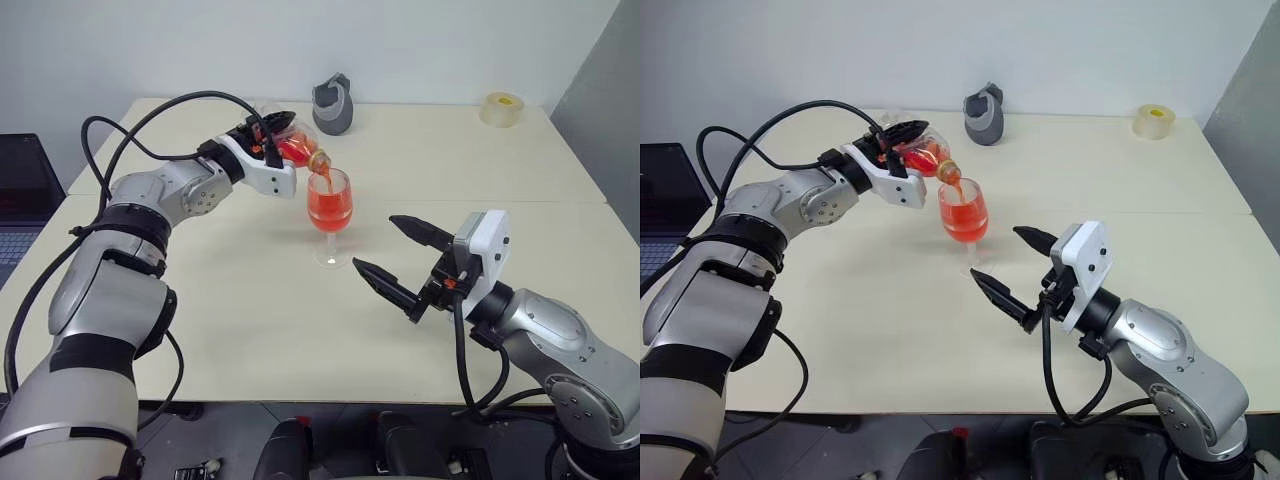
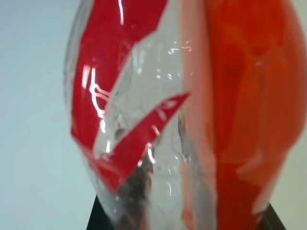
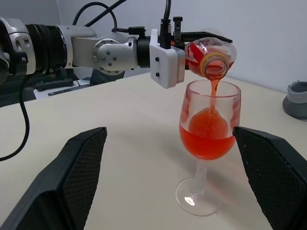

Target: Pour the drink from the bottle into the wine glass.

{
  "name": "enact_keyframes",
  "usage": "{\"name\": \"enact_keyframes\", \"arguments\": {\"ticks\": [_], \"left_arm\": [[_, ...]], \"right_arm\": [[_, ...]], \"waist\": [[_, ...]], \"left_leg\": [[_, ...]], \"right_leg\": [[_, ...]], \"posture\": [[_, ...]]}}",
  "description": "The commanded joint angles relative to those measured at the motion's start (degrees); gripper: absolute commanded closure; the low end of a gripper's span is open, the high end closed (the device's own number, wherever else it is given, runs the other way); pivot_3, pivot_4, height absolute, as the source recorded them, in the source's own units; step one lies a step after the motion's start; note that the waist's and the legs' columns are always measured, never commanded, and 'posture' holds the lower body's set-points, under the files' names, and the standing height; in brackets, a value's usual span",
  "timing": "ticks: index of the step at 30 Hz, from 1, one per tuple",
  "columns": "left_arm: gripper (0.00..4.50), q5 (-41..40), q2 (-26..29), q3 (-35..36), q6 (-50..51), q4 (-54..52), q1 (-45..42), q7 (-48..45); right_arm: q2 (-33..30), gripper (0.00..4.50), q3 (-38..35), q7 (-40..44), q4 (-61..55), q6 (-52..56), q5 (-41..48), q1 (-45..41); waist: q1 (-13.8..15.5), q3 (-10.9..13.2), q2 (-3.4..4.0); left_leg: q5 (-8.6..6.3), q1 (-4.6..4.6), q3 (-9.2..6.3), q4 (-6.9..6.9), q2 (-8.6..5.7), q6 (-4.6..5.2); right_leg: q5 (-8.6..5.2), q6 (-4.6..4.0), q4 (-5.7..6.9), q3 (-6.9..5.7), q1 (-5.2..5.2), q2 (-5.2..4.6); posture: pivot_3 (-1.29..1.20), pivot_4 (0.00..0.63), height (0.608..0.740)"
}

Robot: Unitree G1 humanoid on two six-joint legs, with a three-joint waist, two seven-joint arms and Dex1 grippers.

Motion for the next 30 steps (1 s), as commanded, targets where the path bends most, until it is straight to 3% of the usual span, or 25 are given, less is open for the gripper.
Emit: {"name": "enact_keyframes", "arguments": {"ticks": [1,10,21,30], "left_arm": [[3.47,-4.4,0.2,3.1,-1.4,-1.4,-1.1,-2.5],[3.47,-9.0,0.4,5.3,-2.1,-4.2,1.9,-7.0],[3.47,-16.5,-0.2,10.2,-0.4,-7.1,5.6,-13.6],[3.47,-38.8,-5.5,25.2,14.2,-13.4,15.1,-27.7]], "right_arm": [[0.1,0.00,0.6,1.1,-1.5,-2.7,-1.3,1.3],[-0.4,0.00,0.9,4.3,0.8,-5.8,-3.0,1.8],[-0.5,0.00,1.0,7.8,5.1,-6.4,-3.4,-4.5],[-3.7,0.00,2.0,11.4,6.7,-3.0,-2.9,-8.7]], "waist": [[0.0,0.0,0.00],[0.0,0.0,0.00],[0.0,0.0,0.00],[-0.1,0.0,0.00]], "left_leg": [[0.00,0.00,0.00,0.00,0.00,0.00],[0.01,0.01,0.01,0.03,0.01,-0.01],[0.00,0.00,0.00,0.11,0.01,0.00],[0.00,-0.05,-0.03,0.27,0.06,0.00]], "right_leg": [[0.00,0.00,0.00,0.00,0.00,0.00],[0.00,0.00,0.01,0.01,0.00,0.00],[0.00,0.00,0.04,0.01,0.00,0.00],[0.00,-0.01,0.07,-0.02,0.01,0.00]], "posture": [[0.00,0.150,0.740],[0.00,0.150,0.740],[0.00,0.150,0.740],[0.00,0.150,0.740]]}}
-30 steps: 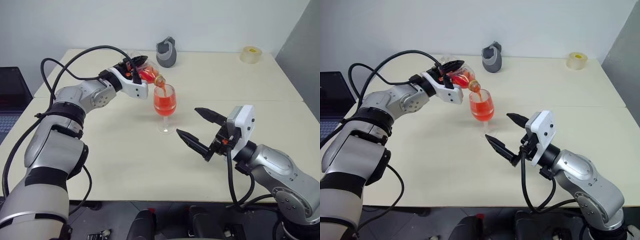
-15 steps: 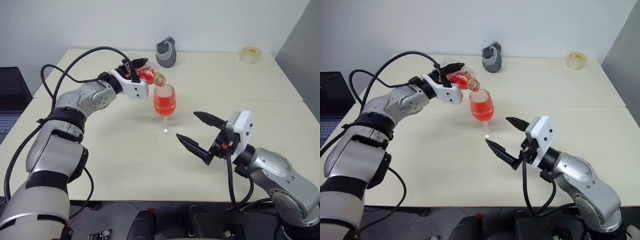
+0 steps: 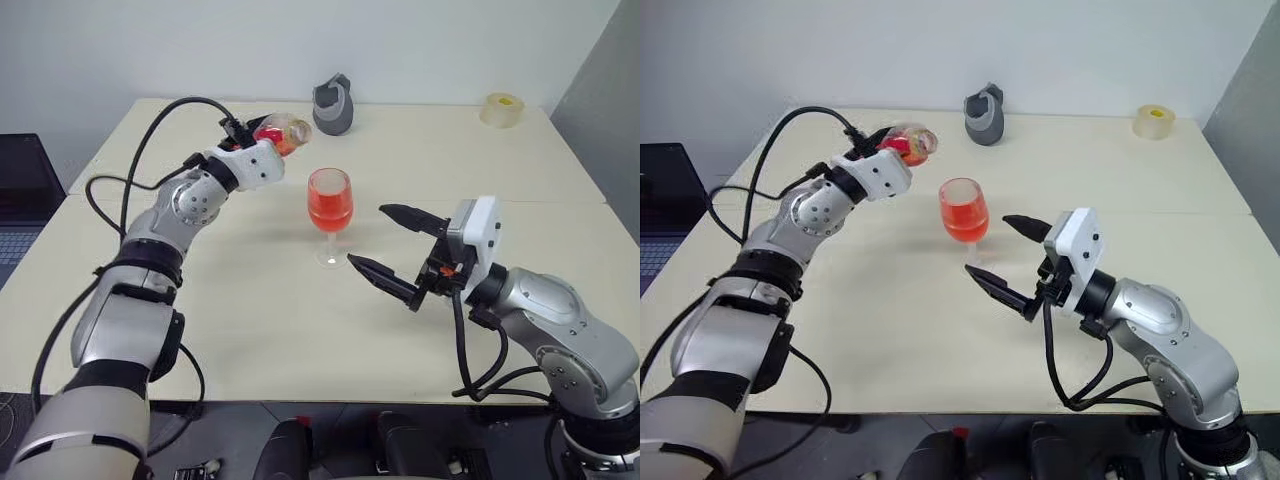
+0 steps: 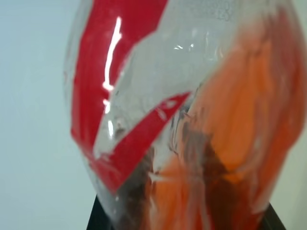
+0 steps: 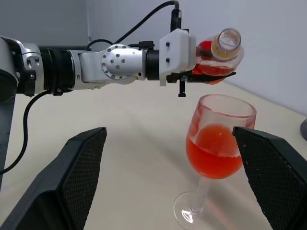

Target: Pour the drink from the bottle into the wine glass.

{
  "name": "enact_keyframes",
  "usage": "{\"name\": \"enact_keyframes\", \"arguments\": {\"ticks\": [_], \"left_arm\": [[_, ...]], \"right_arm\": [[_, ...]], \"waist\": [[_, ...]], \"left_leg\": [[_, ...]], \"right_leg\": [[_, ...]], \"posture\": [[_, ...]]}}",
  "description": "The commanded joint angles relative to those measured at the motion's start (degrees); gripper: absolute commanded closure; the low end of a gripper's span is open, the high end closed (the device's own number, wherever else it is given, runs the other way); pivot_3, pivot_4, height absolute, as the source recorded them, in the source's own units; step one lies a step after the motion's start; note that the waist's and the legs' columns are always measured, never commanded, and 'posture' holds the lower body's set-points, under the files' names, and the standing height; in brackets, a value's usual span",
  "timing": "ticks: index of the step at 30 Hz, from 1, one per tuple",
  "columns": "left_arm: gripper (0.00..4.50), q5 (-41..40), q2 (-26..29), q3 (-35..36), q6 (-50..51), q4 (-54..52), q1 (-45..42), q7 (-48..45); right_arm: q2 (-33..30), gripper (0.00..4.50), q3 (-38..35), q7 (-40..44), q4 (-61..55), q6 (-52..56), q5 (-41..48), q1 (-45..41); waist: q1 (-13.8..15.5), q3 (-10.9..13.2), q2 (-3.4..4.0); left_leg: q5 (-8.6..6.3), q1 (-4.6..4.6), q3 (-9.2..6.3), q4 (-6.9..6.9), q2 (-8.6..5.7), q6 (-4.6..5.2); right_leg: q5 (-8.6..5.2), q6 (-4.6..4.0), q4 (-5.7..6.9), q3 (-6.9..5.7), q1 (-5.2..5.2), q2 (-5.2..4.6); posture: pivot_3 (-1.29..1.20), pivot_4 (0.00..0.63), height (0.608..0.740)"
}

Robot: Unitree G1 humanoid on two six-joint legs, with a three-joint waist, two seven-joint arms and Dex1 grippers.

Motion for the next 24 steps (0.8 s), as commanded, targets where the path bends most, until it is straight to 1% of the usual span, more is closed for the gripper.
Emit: {"name": "enact_keyframes", "arguments": {"ticks": [1,4,8,10,14,19,24], "left_arm": [[3.47,-10.3,-1.5,8.0,8.3,-5.3,3.0,-3.1],[3.47,-16.7,-3.6,14.1,14.5,-6.9,7.6,-2.7],[3.47,-21.8,-6.1,19.1,18.1,-6.9,10.3,-3.0],[3.47,-20.9,-6.2,19.0,17.3,-6.4,11.1,-2.5],[3.48,-23.2,-7.6,21.8,18.4,-2.5,10.9,-1.5],[3.49,-25.5,-8.0,24.8,19.8,1.8,10.9,-2.0],[3.49,-24.9,-8.3,25.0,19.7,3.7,11.9,-3.0]], "right_arm": [[-0.2,0.00,0.9,0.5,-0.4,1.2,0.5,-2.8],[-0.1,0.00,2.1,1.1,0.8,3.1,0.8,-5.6],[-0.9,0.00,3.8,1.7,2.1,6.7,0.7,-8.8],[-0.7,0.00,4.4,1.8,2.7,8.2,0.9,-10.2],[0.5,0.00,5.3,1.3,4.2,11.8,1.5,-13.5],[0.6,0.00,5.7,1.7,4.8,13.2,1.3,-14.6],[0.8,0.00,5.8,1.5,4.3,13.9,1.3,-14.6]], "waist": [[0.0,0.0,0.00],[-0.2,0.0,0.00],[-0.1,0.0,-0.01],[0.2,0.0,-0.06],[0.3,-0.1,-0.16],[0.1,-0.1,-0.20],[0.0,-0.1,-0.21]], "left_leg": [[0.00,-0.01,-0.01,0.02,0.00,0.00],[-0.01,0.01,-0.03,0.14,0.03,0.00],[-0.01,-0.03,-0.12,0.18,0.02,0.01],[-0.01,-0.08,-0.20,0.23,-0.02,0.02],[-0.01,-0.11,-0.38,0.26,-0.08,0.02],[-0.02,-0.11,-0.52,0.25,-0.07,0.03],[-0.02,-0.11,-0.56,0.23,-0.07,0.03]], "right_leg": [[0.00,0.00,0.00,0.00,0.00,0.01],[0.00,0.00,0.10,0.02,0.00,0.00],[0.00,0.00,0.11,-0.02,0.00,0.00],[0.00,0.00,0.10,-0.03,0.00,-0.01],[0.01,0.00,0.07,-0.05,0.02,-0.06],[0.01,0.00,0.07,-0.10,0.03,-0.06],[0.01,0.00,0.07,-0.12,0.02,-0.05]], "posture": [[0.00,0.150,0.740],[0.00,0.150,0.740],[0.00,0.150,0.740],[0.00,0.150,0.740],[0.00,0.150,0.740],[0.00,0.150,0.740],[0.00,0.150,0.740]]}}
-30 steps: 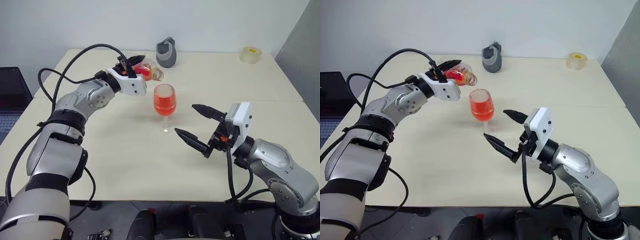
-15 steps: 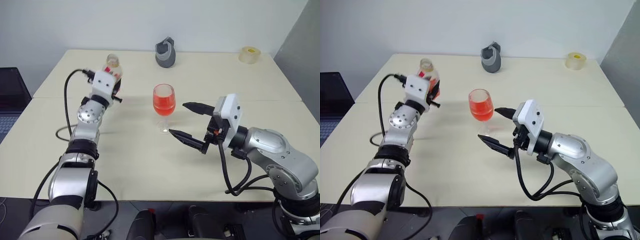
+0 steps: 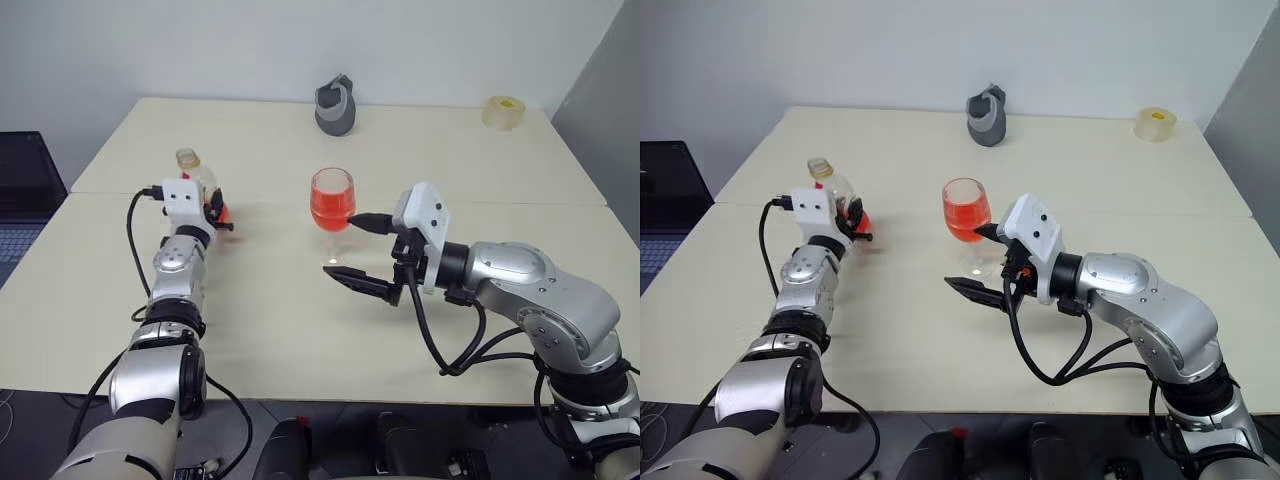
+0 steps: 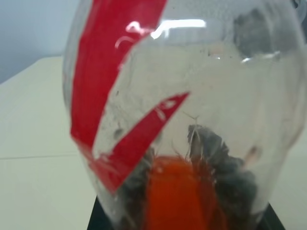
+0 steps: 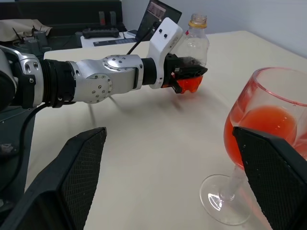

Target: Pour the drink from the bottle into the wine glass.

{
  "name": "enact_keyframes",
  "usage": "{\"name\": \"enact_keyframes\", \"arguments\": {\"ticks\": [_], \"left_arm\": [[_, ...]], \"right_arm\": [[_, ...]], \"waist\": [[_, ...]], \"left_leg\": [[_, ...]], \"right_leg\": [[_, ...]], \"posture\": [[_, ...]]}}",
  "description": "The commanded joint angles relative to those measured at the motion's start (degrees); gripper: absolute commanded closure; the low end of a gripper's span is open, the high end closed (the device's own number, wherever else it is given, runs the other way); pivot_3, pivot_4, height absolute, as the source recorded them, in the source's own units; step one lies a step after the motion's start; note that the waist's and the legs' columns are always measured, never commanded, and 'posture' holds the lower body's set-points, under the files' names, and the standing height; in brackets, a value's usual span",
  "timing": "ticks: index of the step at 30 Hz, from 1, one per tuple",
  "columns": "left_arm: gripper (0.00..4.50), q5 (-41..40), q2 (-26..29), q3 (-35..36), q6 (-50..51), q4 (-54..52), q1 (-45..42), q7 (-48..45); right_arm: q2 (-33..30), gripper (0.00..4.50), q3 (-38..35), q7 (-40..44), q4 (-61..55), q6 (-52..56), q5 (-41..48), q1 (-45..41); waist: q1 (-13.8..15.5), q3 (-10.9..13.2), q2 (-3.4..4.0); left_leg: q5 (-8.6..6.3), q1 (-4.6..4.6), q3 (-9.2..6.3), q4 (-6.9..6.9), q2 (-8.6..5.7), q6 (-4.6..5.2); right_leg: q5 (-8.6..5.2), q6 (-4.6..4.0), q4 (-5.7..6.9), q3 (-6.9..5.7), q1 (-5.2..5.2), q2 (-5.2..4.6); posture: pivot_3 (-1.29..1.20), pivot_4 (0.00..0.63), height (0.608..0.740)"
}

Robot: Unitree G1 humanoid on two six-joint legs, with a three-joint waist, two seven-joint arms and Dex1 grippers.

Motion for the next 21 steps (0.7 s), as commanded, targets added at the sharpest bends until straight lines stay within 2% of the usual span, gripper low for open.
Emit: {"name": "enact_keyframes", "arguments": {"ticks": [1,12,21], "left_arm": [[3.49,-0.6,0.1,0.8,-0.6,0.1,-0.2,-0.6],[3.49,-0.8,-0.9,1.3,-0.8,0.7,1.7,-2.2],[0.46,-2.0,-1.6,2.3,-0.4,-1.7,3.5,-3.5]], "right_arm": [[0.4,0.00,-0.7,0.0,-1.7,0.2,0.4,-1.3],[1.2,0.00,-1.6,-0.9,-2.4,1.7,1.6,-2.1],[1.7,0.00,-2.0,-1.5,-2.8,2.1,2.3,-2.1]], "waist": [[0.0,0.0,-0.01],[0.0,0.0,-0.01],[0.0,0.0,-0.01]], "left_leg": [[0.00,0.00,0.00,0.00,0.00,0.00],[0.00,0.01,0.01,-0.01,0.00,0.00],[0.00,0.02,0.00,-0.02,0.00,0.00]], "right_leg": [[0.00,0.00,0.00,0.00,0.00,0.00],[0.00,0.00,0.00,0.01,0.00,0.00],[0.00,0.00,-0.01,0.02,0.02,0.00]], "posture": [[0.00,0.150,0.740],[0.00,0.150,0.740],[0.00,0.150,0.740]]}}
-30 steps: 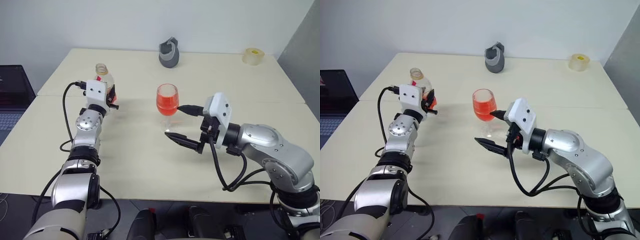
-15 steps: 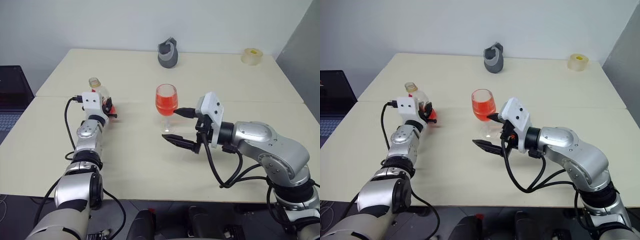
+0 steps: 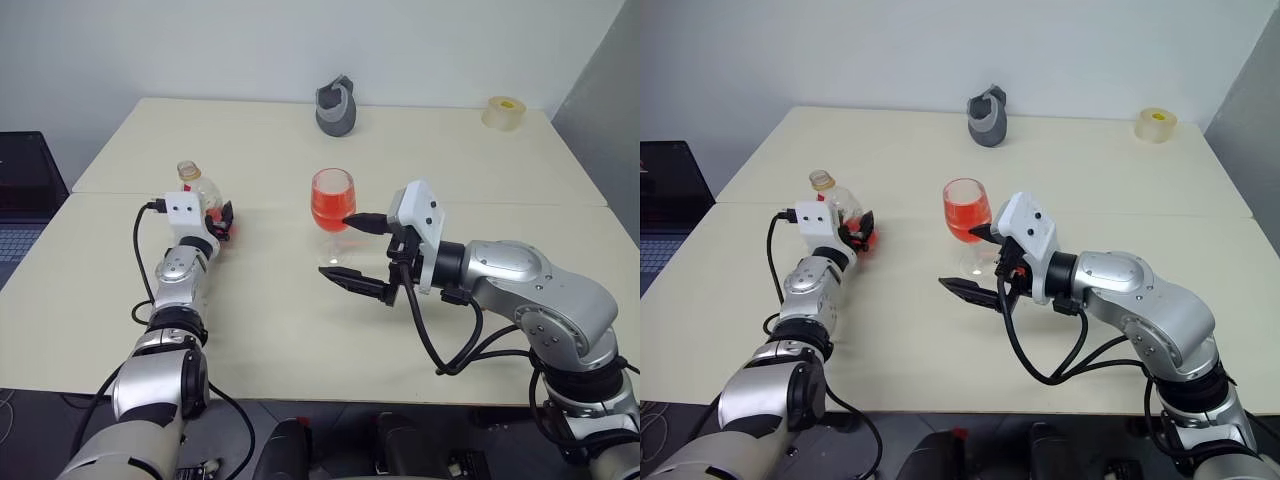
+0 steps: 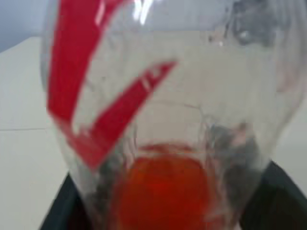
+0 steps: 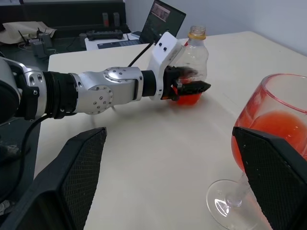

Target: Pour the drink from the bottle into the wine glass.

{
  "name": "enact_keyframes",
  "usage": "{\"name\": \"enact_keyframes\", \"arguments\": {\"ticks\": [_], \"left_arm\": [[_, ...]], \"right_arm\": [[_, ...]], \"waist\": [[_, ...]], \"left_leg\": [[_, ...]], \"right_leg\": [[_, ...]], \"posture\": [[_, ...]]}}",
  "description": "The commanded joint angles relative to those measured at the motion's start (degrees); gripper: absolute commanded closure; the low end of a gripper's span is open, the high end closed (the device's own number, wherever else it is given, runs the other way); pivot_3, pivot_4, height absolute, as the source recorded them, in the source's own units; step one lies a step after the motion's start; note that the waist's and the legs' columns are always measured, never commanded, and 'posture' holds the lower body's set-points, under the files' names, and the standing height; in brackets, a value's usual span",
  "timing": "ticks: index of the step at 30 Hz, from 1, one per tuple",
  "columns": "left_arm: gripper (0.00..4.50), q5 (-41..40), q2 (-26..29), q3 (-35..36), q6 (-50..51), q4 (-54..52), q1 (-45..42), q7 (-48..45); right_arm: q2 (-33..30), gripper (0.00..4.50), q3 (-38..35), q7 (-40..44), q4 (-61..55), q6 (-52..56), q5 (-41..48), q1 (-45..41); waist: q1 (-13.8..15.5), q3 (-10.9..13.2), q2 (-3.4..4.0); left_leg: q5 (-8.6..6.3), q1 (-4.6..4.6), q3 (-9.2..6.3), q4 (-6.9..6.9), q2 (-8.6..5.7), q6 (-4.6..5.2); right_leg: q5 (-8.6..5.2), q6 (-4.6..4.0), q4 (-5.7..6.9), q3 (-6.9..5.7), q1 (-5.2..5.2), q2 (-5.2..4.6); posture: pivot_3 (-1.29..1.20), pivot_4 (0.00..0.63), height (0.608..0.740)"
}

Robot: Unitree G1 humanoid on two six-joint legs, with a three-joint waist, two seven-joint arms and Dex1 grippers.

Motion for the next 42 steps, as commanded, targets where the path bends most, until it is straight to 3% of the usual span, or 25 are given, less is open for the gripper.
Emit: {"name": "enact_keyframes", "arguments": {"ticks": [1,29,42], "left_arm": [[0.16,-1.0,-0.3,0.7,0.0,-2.5,1.1,-0.4],[0.04,-1.7,-0.3,0.5,4.8,-17.3,8.5,-0.5],[0.04,-2.7,2.5,1.1,14.5,-43.2,22.6,-1.4]], "right_arm": [[0.4,0.00,-1.9,-0.4,-2.4,-0.1,1.0,-0.8],[-0.6,0.00,-3.9,1.2,-4.2,-1.3,3.9,3.4],[1.0,0.00,-7.0,-3.5,-5.9,-0.7,5.7,7.7]], "waist": [[0.0,0.0,0.00],[0.0,0.0,0.00],[0.0,0.0,-0.01]], "left_leg": [[0.00,0.00,0.00,0.00,0.00,0.00],[0.00,0.00,-0.12,-0.02,0.01,0.00],[-0.01,0.00,-0.16,-0.04,0.05,0.00]], "right_leg": [[0.00,0.00,0.00,0.00,0.00,0.00],[0.00,0.00,-0.08,0.06,0.08,0.00],[0.00,0.00,-0.11,0.08,0.10,0.00]], "posture": [[0.00,0.150,0.740],[0.00,0.150,0.740],[0.00,0.150,0.740]]}}
